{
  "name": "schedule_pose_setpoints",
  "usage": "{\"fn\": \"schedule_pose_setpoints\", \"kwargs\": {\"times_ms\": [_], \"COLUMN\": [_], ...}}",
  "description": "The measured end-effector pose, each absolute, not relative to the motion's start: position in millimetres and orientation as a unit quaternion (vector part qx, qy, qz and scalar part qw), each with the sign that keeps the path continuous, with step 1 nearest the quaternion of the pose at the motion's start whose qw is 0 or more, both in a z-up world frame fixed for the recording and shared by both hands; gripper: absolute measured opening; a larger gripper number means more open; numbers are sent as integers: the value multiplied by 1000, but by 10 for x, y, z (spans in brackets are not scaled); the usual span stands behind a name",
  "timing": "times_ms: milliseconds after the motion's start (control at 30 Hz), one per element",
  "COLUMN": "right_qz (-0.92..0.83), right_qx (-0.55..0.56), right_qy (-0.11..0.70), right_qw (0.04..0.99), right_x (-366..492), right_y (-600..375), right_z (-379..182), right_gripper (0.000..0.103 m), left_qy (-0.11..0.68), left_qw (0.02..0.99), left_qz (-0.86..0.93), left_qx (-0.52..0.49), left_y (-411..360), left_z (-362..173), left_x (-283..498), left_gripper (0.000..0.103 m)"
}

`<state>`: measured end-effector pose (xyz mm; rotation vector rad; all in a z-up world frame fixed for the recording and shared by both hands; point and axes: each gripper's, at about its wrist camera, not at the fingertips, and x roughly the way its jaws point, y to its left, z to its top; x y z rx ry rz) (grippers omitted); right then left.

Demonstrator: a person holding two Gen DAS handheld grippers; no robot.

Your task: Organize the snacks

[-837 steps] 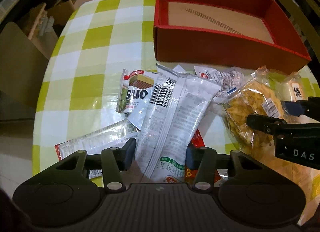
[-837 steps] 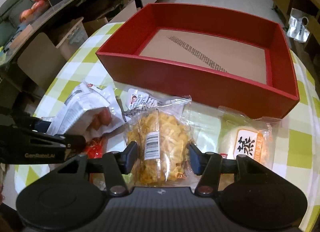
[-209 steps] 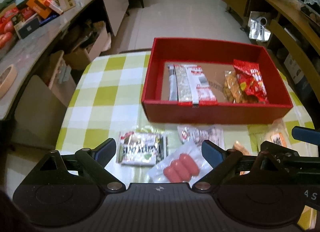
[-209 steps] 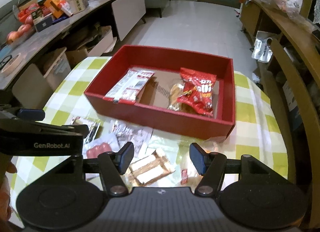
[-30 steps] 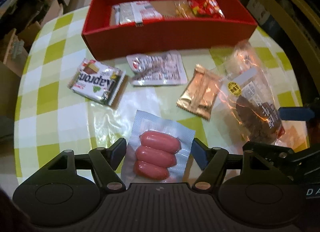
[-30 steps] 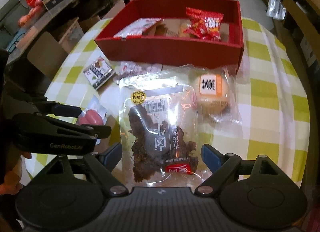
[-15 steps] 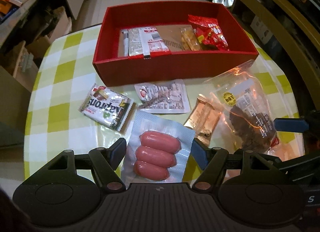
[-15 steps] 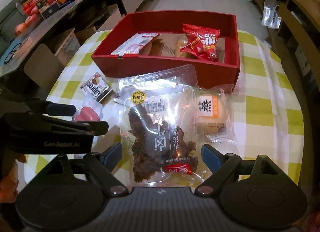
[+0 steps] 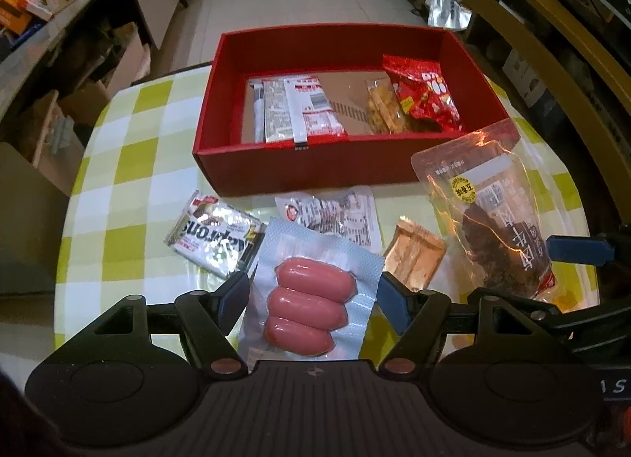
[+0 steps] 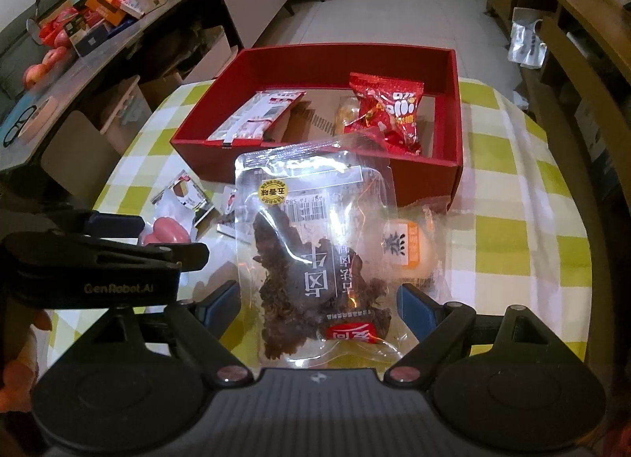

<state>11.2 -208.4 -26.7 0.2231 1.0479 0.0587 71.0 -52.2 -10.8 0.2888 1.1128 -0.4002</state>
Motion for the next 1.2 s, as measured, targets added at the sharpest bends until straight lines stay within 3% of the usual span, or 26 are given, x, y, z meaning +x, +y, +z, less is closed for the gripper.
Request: {"fn": "schedule_pose_setpoints", "kwargs": {"times_ms": [1200], "right_qz": [10], "right_qx": [119], "right_qy": [476], "right_qw": [871], "right_x": [481], "right_y": [-2243], "right_z": [-187], "right_gripper": [92], "left_qy": [503], "left_qw": [838], "left_qz": [-176], "left_qx": [121], "left_y": [-707], "left_z": [37], "left_x": [1091], "left_gripper": [76]}}
